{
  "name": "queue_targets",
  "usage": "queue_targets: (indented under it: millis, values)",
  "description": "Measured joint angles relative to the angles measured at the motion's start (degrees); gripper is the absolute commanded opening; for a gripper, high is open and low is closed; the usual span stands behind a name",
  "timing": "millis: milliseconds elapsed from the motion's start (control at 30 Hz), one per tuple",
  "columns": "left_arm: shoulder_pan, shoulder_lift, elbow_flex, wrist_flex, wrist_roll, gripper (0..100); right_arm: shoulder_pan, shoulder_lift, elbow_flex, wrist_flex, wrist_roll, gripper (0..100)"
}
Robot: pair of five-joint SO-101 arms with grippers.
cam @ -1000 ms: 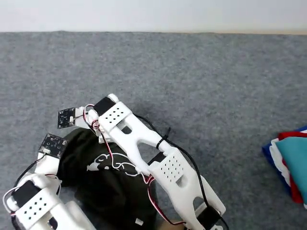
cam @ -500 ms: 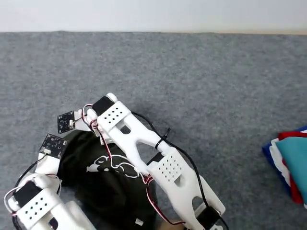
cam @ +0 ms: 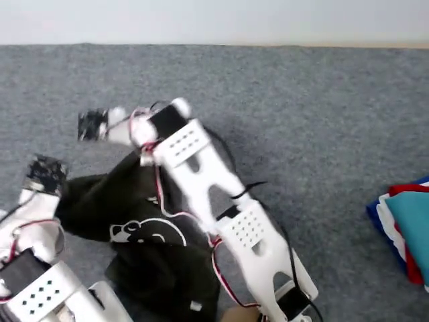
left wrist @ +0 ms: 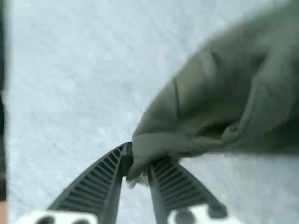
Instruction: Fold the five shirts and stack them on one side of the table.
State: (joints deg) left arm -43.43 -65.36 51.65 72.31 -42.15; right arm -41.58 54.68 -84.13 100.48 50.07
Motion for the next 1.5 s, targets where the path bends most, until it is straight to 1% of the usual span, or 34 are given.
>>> queue_targets:
  millis: [133, 233, 300, 400, 567, 700, 833, 967, 1133, 1333, 1500]
  values:
    - [8.7, 0.0, -11.78, 0.0, 8.53, 0, 4.13, -7.38, -0.09, 0.0, -4.22, 1.0]
    - [17.67, 0.0, -20.48, 0.0, 15.03, 0, 8.09, -13.45, -0.09, 0.0, -6.68, 1.0]
    - [24.0, 0.0, -25.41, -1.14, 18.11, 0, 10.73, -17.49, -0.09, 0.0, -8.09, 1.0]
    - [31.47, -0.18, -30.42, -3.96, 20.13, 0, 14.86, -23.74, -0.18, 0.0, -10.29, 1.0]
    - [36.75, -0.7, -35.52, -9.05, 20.84, 0, 22.77, -34.02, -0.18, 0.0, -11.16, 0.9]
    - [37.45, -0.7, -35.96, -13.19, 20.13, 0, 28.92, -42.99, 2.99, 0.0, -11.16, 0.9]
    - [37.98, -0.7, -35.96, -17.14, 16.18, 0, 33.58, -53.54, 11.96, 0.09, -11.16, 0.9]
    - [37.98, -0.62, -35.96, -21.27, 15.12, 0, 36.84, -64.44, 21.98, 0.09, -11.16, 0.9]
    - [37.98, -0.7, -35.96, -25.76, 11.78, 0, 40.7, -76.31, 31.12, 0.09, -11.16, 0.9]
    - [37.98, -0.7, -35.96, -32.88, 11.34, 0, 45.1, -86.86, 36.4, 0.09, -11.16, 0.9]
    - [38.07, -0.79, -35.96, -41.41, 11.52, 5, 48.97, -91.08, 36.92, 0.09, -11.16, 1.0]
